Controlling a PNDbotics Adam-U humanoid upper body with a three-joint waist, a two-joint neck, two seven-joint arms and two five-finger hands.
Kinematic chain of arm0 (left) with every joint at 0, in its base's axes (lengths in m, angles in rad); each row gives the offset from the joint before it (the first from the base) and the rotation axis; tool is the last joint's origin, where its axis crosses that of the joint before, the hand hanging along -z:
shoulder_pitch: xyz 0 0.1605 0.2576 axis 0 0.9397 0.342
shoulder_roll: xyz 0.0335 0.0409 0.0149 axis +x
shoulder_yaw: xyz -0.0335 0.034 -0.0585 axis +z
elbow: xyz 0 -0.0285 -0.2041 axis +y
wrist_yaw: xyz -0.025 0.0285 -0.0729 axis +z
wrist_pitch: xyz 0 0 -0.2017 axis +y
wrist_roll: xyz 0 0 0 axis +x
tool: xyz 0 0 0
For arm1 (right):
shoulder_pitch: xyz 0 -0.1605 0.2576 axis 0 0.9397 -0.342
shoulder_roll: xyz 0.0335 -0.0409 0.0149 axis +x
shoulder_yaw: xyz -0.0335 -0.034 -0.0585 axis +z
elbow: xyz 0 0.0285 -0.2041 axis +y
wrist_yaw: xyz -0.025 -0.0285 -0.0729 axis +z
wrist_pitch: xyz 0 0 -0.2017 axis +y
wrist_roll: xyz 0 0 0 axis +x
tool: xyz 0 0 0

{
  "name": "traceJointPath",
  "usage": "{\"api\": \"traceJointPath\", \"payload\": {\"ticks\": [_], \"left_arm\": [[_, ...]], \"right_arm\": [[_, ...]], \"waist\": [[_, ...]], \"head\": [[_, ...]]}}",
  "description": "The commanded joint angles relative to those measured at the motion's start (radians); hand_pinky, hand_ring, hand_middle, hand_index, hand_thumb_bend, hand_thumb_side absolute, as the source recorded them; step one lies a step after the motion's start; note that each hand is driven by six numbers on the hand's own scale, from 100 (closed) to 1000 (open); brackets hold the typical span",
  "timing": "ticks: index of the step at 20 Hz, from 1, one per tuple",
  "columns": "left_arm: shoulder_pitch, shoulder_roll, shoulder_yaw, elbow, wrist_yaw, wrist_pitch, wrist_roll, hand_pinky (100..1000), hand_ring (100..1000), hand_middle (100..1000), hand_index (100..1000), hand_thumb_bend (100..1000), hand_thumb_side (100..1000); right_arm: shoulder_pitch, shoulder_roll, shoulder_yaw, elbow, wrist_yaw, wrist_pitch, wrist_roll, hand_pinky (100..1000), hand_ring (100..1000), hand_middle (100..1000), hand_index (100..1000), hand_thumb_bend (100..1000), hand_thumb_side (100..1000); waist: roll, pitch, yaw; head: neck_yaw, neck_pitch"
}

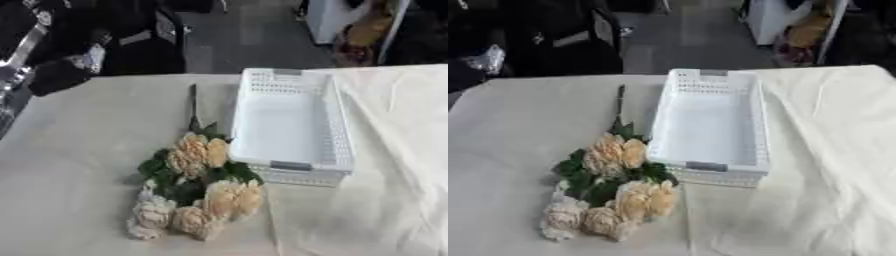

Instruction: Pick up objects on the table and place them in the box.

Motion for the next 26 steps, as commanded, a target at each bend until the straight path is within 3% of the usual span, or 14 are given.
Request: {"api": "traceJointPath", "payload": {"ticks": [1, 10, 12, 13, 14, 15, 16, 17, 18, 20, 21, 22, 26], "left_arm": [[-0.007, 0.018, 0.009, -0.014, -0.002, 0.001, -0.003, 675, 740, 792, 881, 100, 555], [-0.007, 0.043, -0.008, -0.014, -0.005, 0.012, -0.034, 684, 744, 787, 880, 100, 528], [-0.004, 0.070, -0.018, -0.014, -0.012, 0.012, -0.056, 705, 755, 779, 875, 190, 448], [-0.004, 0.090, -0.024, -0.014, -0.027, 0.013, -0.076, 702, 753, 780, 876, 178, 457], [-0.004, 0.123, -0.036, -0.014, -0.045, 0.010, -0.104, 733, 770, 775, 875, 287, 410], [-0.008, 0.151, -0.049, -0.014, -0.060, 0.007, -0.137, 733, 770, 775, 875, 287, 410], [-0.014, 0.187, -0.068, -0.014, -0.071, -0.002, -0.174, 764, 788, 774, 878, 370, 423], [-0.026, 0.225, -0.091, -0.014, -0.077, -0.017, -0.218, 773, 793, 766, 869, 370, 423], [-0.040, 0.256, -0.111, -0.013, -0.080, -0.038, -0.258, 781, 798, 774, 878, 427, 446], [-0.070, 0.304, -0.150, -0.013, -0.071, -0.051, -0.327, 786, 805, 781, 885, 443, 475], [-0.088, 0.319, -0.170, -0.009, -0.057, -0.057, -0.357, 786, 805, 781, 885, 437, 473], [-0.106, 0.332, -0.189, -0.006, -0.048, -0.067, -0.385, 797, 809, 777, 882, 505, 474], [-0.167, 0.347, -0.259, 0.018, -0.045, -0.119, -0.470, 803, 813, 779, 882, 532, 527]], "right_arm": [[-0.009, -0.013, -0.002, -0.016, 0.003, 0.002, 0.005, 710, 795, 863, 962, 100, 583], [-0.010, -0.013, -0.003, -0.016, 0.006, 0.004, 0.008, 710, 795, 863, 960, 100, 584], [-0.010, -0.014, -0.003, -0.016, 0.006, 0.005, 0.008, 710, 795, 863, 961, 100, 584], [-0.010, -0.014, -0.002, -0.016, 0.006, 0.005, 0.008, 710, 795, 863, 960, 100, 584], [-0.010, -0.015, -0.002, -0.016, 0.006, 0.006, 0.009, 710, 795, 863, 961, 100, 585], [-0.009, -0.016, -0.001, -0.016, 0.006, 0.007, 0.010, 710, 795, 863, 961, 100, 585], [-0.009, -0.017, 0.000, -0.016, 0.006, 0.008, 0.013, 710, 794, 863, 962, 100, 584], [-0.009, -0.019, 0.002, -0.016, 0.006, 0.008, 0.015, 710, 795, 862, 962, 100, 556], [-0.009, -0.021, 0.004, -0.016, 0.005, 0.008, 0.019, 710, 794, 863, 962, 100, 583], [-0.009, -0.023, 0.007, -0.016, 0.004, 0.009, 0.024, 709, 794, 863, 962, 100, 584], [-0.009, -0.023, 0.008, -0.016, 0.003, 0.009, 0.026, 709, 794, 863, 962, 100, 584], [-0.009, -0.023, 0.009, -0.016, 0.002, 0.010, 0.028, 709, 794, 863, 963, 100, 585], [-0.013, -0.023, 0.012, -0.016, -0.003, 0.012, 0.037, 709, 793, 863, 963, 100, 586]], "waist": [[-0.002, -0.005, 0.000], [-0.001, -0.004, -0.005], [0.001, -0.004, -0.005], [0.001, -0.004, -0.005], [0.003, -0.005, -0.006], [0.004, -0.006, -0.006], [0.006, -0.006, -0.008], [0.008, -0.007, -0.010], [0.009, -0.007, -0.012], [0.012, -0.007, -0.015], [0.012, -0.007, -0.016], [0.014, -0.007, -0.017], [0.016, -0.005, -0.022]], "head": [[0.015, -0.001], [0.012, 0.000], [0.009, 0.000], [0.008, 0.000], [0.009, 0.000], [0.010, 0.000], [0.010, 0.000], [0.011, 0.000], [0.012, 0.000], [0.016, 0.000], [0.017, 0.000], [0.019, 0.000], [0.020, 0.000]]}}
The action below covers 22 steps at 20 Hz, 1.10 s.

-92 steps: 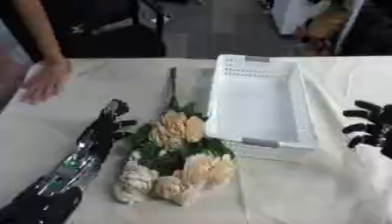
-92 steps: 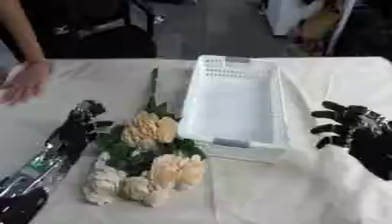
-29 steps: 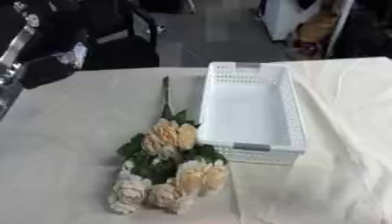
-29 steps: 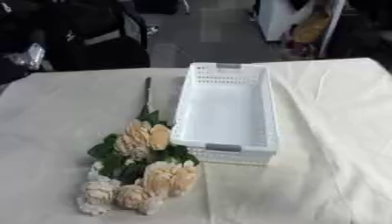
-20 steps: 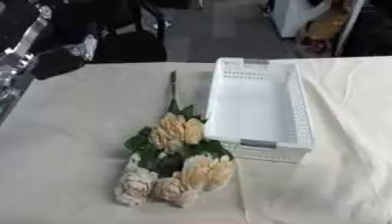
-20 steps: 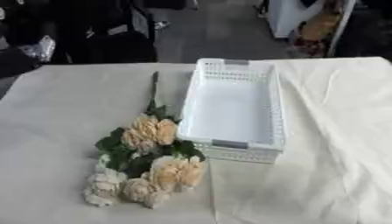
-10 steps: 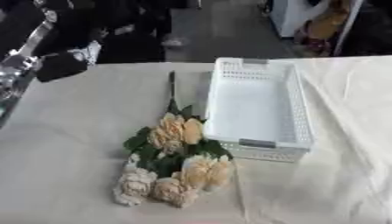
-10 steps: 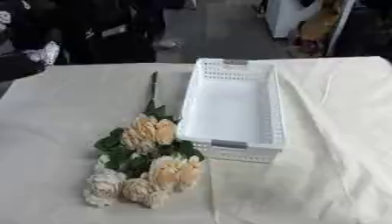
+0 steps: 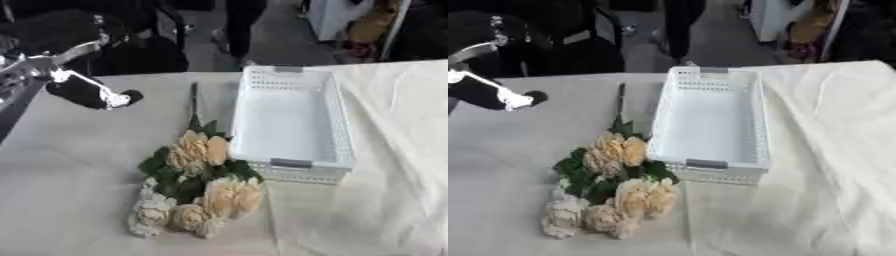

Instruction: Pick up objects on the table and place them in the box.

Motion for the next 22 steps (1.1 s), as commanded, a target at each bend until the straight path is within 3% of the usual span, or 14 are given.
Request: {"api": "traceJointPath", "payload": {"ticks": [1, 6, 9, 10, 11, 13, 16, 22], "left_arm": [[-0.039, 0.046, -0.046, 0.015, 0.007, -0.040, -0.060, 803, 812, 779, 882, 528, 519], [-0.091, 0.040, -0.115, 0.039, -0.001, -0.101, -0.113, 815, 823, 795, 903, 590, 572], [-0.113, 0.038, -0.147, 0.029, -0.022, -0.141, -0.146, 833, 840, 809, 927, 711, 561], [-0.120, 0.038, -0.153, 0.021, -0.036, -0.159, -0.155, 859, 863, 828, 963, 839, 494], [-0.129, 0.038, -0.159, 0.008, -0.058, -0.182, -0.165, 869, 873, 828, 972, 859, 458], [-0.147, 0.038, -0.170, -0.010, -0.104, -0.227, -0.179, 882, 887, 829, 989, 856, 457], [-0.171, 0.031, -0.186, -0.015, -0.151, -0.280, -0.190, 890, 892, 826, 991, 854, 537], [-0.213, 0.018, -0.209, -0.020, -0.199, -0.363, -0.157, 900, 900, 815, 977, 850, 544]], "right_arm": [[-0.014, -0.022, 0.001, -0.016, -0.005, 0.001, 0.007, 709, 793, 863, 963, 100, 586], [-0.017, -0.022, 0.004, -0.016, -0.010, 0.001, 0.015, 709, 793, 863, 962, 100, 586], [-0.017, -0.022, 0.006, -0.016, -0.012, 0.001, 0.019, 709, 792, 862, 962, 100, 586], [-0.017, -0.022, 0.007, -0.016, -0.012, 0.001, 0.021, 709, 791, 862, 962, 100, 585], [-0.017, -0.022, 0.008, -0.016, -0.013, 0.001, 0.023, 709, 791, 862, 962, 100, 585], [-0.017, -0.023, 0.010, -0.016, -0.014, 0.000, 0.026, 709, 790, 861, 961, 100, 585], [-0.018, -0.023, 0.011, -0.016, -0.017, 0.000, 0.030, 709, 789, 861, 964, 100, 585], [-0.019, -0.024, 0.014, -0.016, -0.019, 0.000, 0.038, 709, 787, 858, 963, 100, 585]], "waist": [[0.000, -0.005, -0.004], [0.002, -0.005, -0.008], [0.003, -0.004, -0.009], [0.003, -0.004, -0.009], [0.004, -0.004, -0.009], [0.004, -0.005, -0.010], [0.005, -0.006, -0.011], [0.007, -0.005, -0.013]], "head": [[0.010, -0.001], [0.010, -0.001], [0.010, -0.001], [0.010, -0.001], [0.009, -0.001], [0.010, -0.001], [0.014, -0.001], [0.015, -0.001]]}}
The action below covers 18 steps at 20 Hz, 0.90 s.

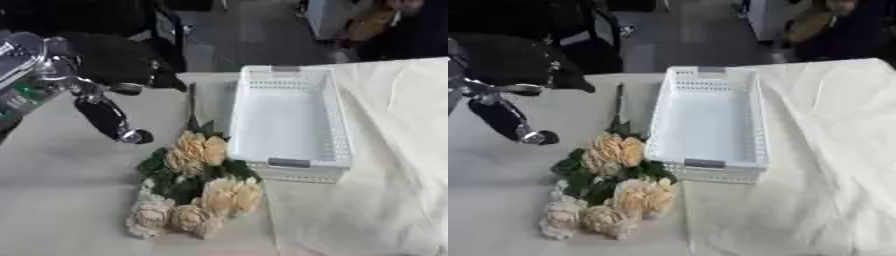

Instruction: Pick up objects on the table and place them in the box.

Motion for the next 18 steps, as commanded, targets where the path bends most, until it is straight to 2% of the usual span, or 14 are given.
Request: {"api": "traceJointPath", "payload": {"ticks": [1, 4, 9, 13, 18], "left_arm": [[-0.034, 0.009, -0.003, -0.014, -0.037, -0.058, 0.026, 901, 898, 804, 968, 848, 549], [-0.066, -0.004, -0.020, -0.015, -0.083, -0.125, 0.064, 900, 894, 794, 960, 847, 551], [-0.130, -0.050, -0.069, 0.011, -0.097, -0.182, 0.075, 890, 884, 787, 945, 850, 559], [-0.170, -0.082, -0.107, 0.034, -0.073, -0.205, 0.056, 883, 877, 783, 931, 859, 573], [-0.180, -0.101, -0.134, 0.046, -0.041, -0.215, 0.036, 876, 872, 781, 924, 854, 569]], "right_arm": [[-0.019, -0.024, 0.002, -0.016, -0.005, 0.000, 0.007, 708, 787, 858, 963, 100, 586], [-0.021, -0.025, 0.003, -0.016, -0.006, 0.000, 0.010, 712, 786, 857, 962, 100, 586], [-0.023, -0.027, 0.006, -0.016, -0.011, -0.002, 0.013, 713, 793, 855, 960, 100, 587], [-0.028, -0.027, 0.007, -0.016, -0.014, -0.002, 0.017, 713, 793, 854, 959, 100, 577], [-0.035, -0.026, 0.009, -0.016, -0.019, 0.000, 0.019, 713, 793, 854, 959, 100, 571]], "waist": [[0.000, -0.006, -0.003], [0.001, -0.006, -0.004], [0.004, -0.004, -0.009], [0.007, -0.003, -0.013], [0.011, -0.001, -0.018]], "head": [[0.014, -0.001], [0.015, -0.001], [0.020, -0.001], [0.026, -0.001], [0.028, -0.001]]}}
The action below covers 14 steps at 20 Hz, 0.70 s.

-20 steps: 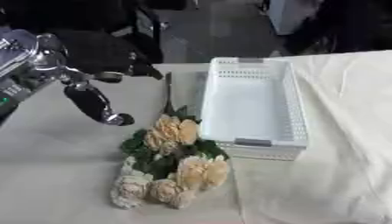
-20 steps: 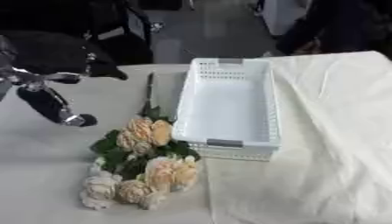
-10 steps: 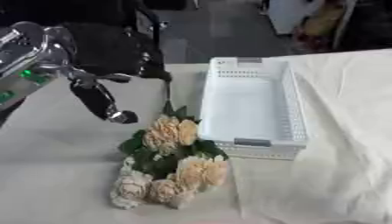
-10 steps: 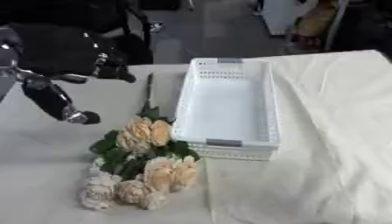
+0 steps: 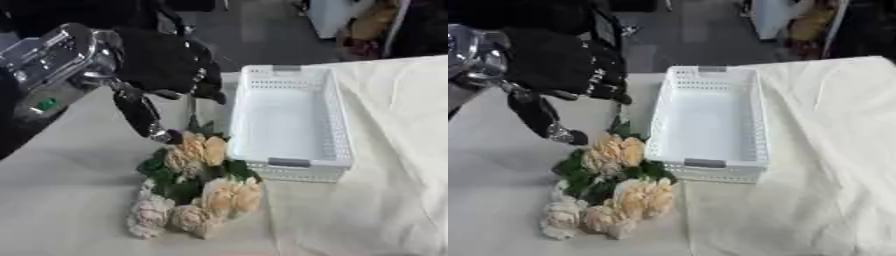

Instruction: Pick up objects on the table and place them in the box.

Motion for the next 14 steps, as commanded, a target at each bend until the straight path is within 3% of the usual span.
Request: {"api": "traceJointPath", "payload": {"ticks": [1, 7, 14], "left_arm": [[-0.018, 0.007, -0.008, 0.006, 0.022, -0.012, -0.020, 873, 870, 779, 919, 856, 578], [-0.010, -0.010, -0.047, 0.048, 0.049, -0.022, -0.061, 865, 860, 768, 891, 859, 607], [0.014, -0.004, -0.052, 0.084, 0.048, -0.023, -0.083, 864, 856, 759, 874, 860, 605]], "right_arm": [[-0.020, -0.026, -0.002, -0.016, -0.008, 0.001, 0.003, 713, 793, 853, 958, 100, 570], [-0.027, -0.026, 0.000, -0.016, -0.013, 0.001, 0.006, 713, 793, 853, 958, 100, 568], [-0.029, -0.027, 0.000, -0.016, -0.014, 0.001, 0.007, 713, 793, 853, 958, 100, 567]], "waist": [[-0.001, -0.004, -0.002], [0.002, -0.001, -0.008], [0.003, 0.000, -0.009]], "head": [[0.008, -0.001], [0.015, -0.001], [0.017, -0.001]]}}
